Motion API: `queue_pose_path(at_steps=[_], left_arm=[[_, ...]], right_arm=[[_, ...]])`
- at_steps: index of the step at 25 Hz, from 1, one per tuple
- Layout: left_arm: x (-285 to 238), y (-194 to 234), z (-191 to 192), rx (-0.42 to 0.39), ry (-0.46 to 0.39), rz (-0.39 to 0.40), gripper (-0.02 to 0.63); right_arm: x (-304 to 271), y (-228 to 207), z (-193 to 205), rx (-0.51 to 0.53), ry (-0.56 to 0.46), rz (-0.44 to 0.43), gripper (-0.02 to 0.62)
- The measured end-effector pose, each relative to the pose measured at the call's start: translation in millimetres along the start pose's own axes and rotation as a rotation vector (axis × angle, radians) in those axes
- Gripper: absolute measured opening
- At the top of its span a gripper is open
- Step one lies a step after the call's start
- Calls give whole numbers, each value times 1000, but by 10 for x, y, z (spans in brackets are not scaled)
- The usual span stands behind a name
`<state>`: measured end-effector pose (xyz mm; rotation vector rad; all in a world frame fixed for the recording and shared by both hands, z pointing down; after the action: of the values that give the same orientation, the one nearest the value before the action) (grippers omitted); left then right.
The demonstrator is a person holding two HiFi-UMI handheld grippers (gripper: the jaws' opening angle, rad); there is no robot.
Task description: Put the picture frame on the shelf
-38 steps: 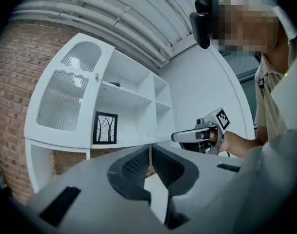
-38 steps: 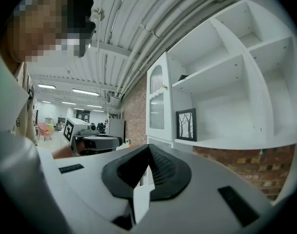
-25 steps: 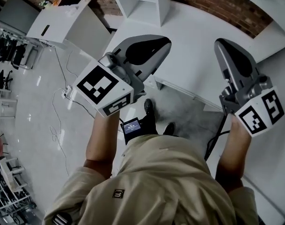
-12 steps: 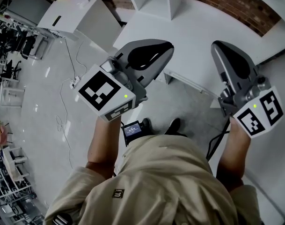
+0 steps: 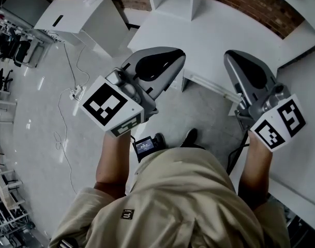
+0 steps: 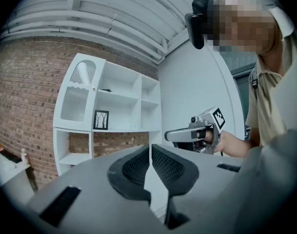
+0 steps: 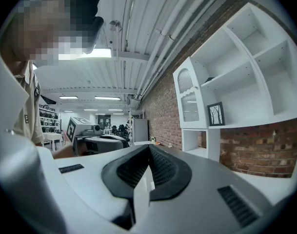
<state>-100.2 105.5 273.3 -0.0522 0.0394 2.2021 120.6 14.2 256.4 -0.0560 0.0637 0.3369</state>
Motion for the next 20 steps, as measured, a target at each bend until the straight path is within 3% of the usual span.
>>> queue_pose_path(at_steps=[10, 20], left_arm=[[729, 96, -40, 1, -73, 60, 23], [933, 26, -24, -10, -87, 128, 23]], right_arm=[[-166, 824, -147, 50, 12, 68, 7], [-46, 1171, -156, 68, 6, 142, 7]])
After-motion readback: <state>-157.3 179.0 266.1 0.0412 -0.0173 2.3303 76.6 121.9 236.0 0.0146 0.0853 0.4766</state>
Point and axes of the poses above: the fingertips, and each gripper's own axes: x backward along the fingers, y to its left, z out of its underside, the point moved 10 cm from there along x, backward along the fingers, and after that the axes turned 2 degrees about z, right-handed, at the moved point
